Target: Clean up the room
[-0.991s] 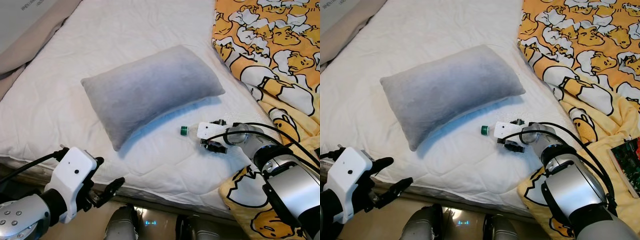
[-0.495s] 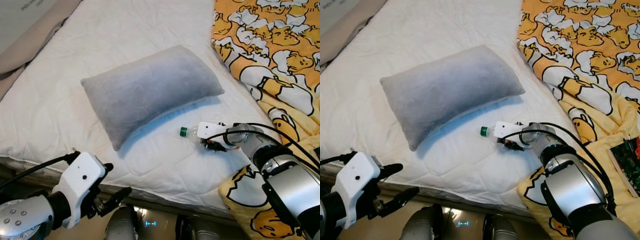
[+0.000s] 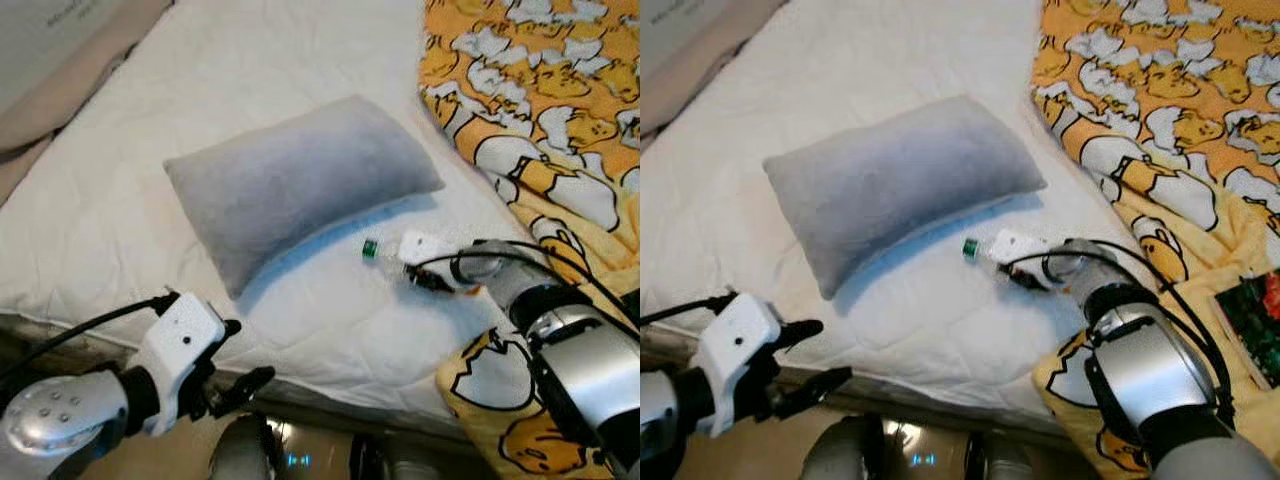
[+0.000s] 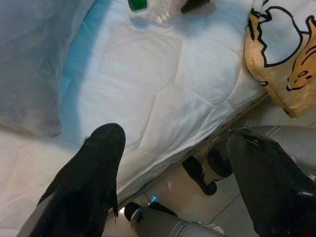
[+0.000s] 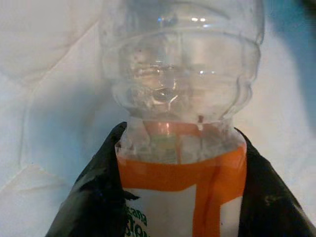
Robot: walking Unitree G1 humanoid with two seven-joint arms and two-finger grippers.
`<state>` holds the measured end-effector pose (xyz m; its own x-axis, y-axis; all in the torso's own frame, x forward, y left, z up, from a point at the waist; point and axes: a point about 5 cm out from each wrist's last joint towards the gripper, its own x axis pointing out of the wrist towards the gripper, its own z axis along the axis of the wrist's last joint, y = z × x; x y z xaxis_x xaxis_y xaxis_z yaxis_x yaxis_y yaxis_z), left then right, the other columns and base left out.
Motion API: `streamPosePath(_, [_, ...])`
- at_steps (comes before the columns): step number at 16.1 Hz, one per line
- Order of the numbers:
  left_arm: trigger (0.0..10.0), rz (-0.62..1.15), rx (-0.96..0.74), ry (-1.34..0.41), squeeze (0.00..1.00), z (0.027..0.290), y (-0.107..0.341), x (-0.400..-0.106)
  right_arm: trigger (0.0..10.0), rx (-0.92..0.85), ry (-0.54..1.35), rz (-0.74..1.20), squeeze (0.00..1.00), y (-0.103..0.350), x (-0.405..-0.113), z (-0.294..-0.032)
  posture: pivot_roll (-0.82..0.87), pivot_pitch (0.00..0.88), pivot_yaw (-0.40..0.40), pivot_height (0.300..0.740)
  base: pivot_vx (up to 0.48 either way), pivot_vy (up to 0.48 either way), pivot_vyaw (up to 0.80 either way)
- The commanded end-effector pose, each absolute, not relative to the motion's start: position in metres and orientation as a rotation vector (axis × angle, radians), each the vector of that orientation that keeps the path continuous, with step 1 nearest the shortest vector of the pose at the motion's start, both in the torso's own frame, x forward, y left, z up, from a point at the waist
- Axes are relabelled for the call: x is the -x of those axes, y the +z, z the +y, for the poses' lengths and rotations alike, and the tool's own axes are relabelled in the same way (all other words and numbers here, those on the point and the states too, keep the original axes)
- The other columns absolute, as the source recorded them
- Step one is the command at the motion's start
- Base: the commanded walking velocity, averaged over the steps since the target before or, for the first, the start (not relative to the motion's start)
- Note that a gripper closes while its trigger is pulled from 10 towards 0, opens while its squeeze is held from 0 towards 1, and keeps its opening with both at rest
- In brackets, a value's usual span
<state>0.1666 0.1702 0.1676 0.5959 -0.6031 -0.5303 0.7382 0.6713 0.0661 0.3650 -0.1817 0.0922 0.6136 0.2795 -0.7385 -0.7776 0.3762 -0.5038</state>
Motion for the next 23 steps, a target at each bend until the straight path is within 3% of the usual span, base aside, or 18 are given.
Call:
streamPosePath(1, [10.0,0.492,-0.290,-0.790,0.00,0.169,0.165,-0.170,0.0,0.896,0.691,0.593,0.00,0.100,-0.369,-0.187,0.21,0.067,-0.052,0.740,0.000,0.000,0.00])
streamPosePath(4, [10.0,0.424,-0.287,-0.677,0.00,0.166,0.158,-0.199,0.0,0.455,0.542,0.422,0.00,0.114,-0.376,-0.188,0.14,0.000,-0.031,0.740,0.000,0.000,0.00])
streamPosePath(6, [10.0,0.350,-0.268,-0.567,0.00,0.161,0.156,-0.222,0.0,0.194,0.498,0.328,0.00,0.106,-0.367,-0.191,0.09,0.000,-0.001,0.740,0.000,0.000,0.00])
streamPosePath(8, [10.0,0.330,-0.252,-0.547,0.00,0.158,0.156,-0.227,0.0,0.120,0.476,0.291,0.00,0.100,-0.359,-0.190,0.07,0.000,0.009,0.740,0.000,0.000,0.00])
streamPosePath(11, [10.0,0.296,-0.222,-0.472,0.00,0.153,0.153,-0.236,0.0,-0.005,0.365,0.205,0.00,0.098,-0.322,-0.186,0.05,0.000,0.023,0.740,0.000,0.000,0.00])
streamPosePath(12, [10.0,0.290,-0.205,-0.404,0.00,0.154,0.150,-0.237,5.6,-0.018,0.290,0.171,0.00,0.100,-0.300,-0.186,0.03,0.000,0.032,0.740,0.000,0.000,0.00])
streamPosePath(13, [10.0,0.288,-0.193,-0.351,0.00,0.154,0.146,-0.235,10.0,-0.037,0.234,0.160,0.00,0.102,-0.283,-0.184,0.02,0.000,0.039,0.740,0.000,0.000,0.00])
streamPosePath(16, [10.0,0.301,-0.165,-0.301,0.00,0.153,0.141,-0.229,10.0,-0.160,0.203,0.174,0.00,0.107,-0.256,-0.177,0.00,0.000,0.045,0.740,0.000,0.000,0.00])
streamPosePath(17, [10.0,0.302,-0.136,-0.267,0.00,0.153,0.139,-0.223,10.0,-0.143,0.224,0.201,0.00,0.111,-0.240,-0.169,-0.01,0.000,0.043,0.740,0.000,0.000,0.00])
streamPosePath(23, [10.0,0.276,-0.105,-0.188,0.00,0.160,0.136,-0.218,10.0,-0.117,0.241,0.254,0.00,0.114,-0.213,-0.166,0.00,0.000,0.033,0.740,0.000,0.000,0.80])
